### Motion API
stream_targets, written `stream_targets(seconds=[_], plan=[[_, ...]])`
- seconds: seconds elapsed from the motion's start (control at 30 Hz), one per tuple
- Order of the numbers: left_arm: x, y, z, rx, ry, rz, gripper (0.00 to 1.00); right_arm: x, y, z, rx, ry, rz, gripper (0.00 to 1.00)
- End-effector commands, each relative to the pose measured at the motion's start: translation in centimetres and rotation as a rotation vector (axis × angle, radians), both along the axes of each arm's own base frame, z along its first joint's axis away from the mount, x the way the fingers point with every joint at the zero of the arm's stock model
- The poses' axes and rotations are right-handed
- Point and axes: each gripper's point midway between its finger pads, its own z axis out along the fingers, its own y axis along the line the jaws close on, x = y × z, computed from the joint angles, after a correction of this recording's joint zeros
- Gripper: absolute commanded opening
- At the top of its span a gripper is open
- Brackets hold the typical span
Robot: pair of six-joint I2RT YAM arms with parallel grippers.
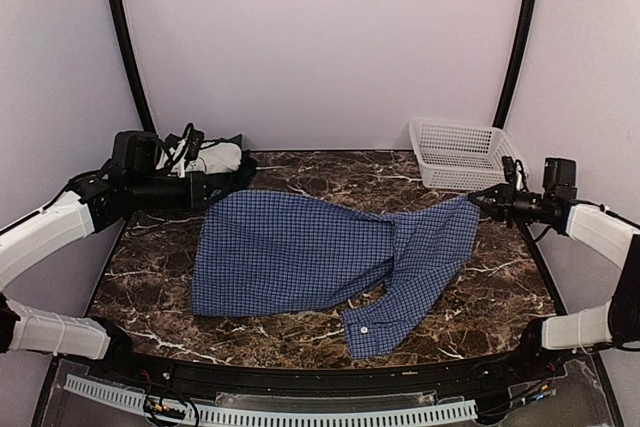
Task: Fold and stack the mixed laundry pile
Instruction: Pick up the crumpled shirt from the center of the board, then flatten out the crumpled shirt at the center of the board.
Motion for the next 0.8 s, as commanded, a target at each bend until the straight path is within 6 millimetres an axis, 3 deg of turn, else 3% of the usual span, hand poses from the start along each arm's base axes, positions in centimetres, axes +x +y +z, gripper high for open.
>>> stream_targets(seconds=[0.0, 0.23, 0.43, 0.57, 0.77], plan=[[1.7, 2.0, 3.9, 0.043, -0.112, 0.127, 0.00, 0.8, 0.0, 6.4, 0.021, -0.207, -0.006, 0.00], [4.9, 2.9, 10.3, 0.046, -0.206, 0.246, 0.00, 0.8, -0.3, 17.9, -0.038, -0.460, -0.047, 0.00], [4.9, 2.6, 18.6, -0.020, -0.378, 0.225, 0.00, -0.5, 0.0, 25.8, -0.053, -0.629, -0.043, 0.00], [2.4, 2.7, 25.4, -0.071, -0.518, 0.170, 0.00, -3.3, 0.5, 31.9, -0.076, -0.768, -0.037, 0.00], [-2.8, 2.6, 31.9, -0.126, -0.673, 0.047, 0.00, -8.6, 1.5, 38.6, -0.103, -0.930, -0.040, 0.00]])
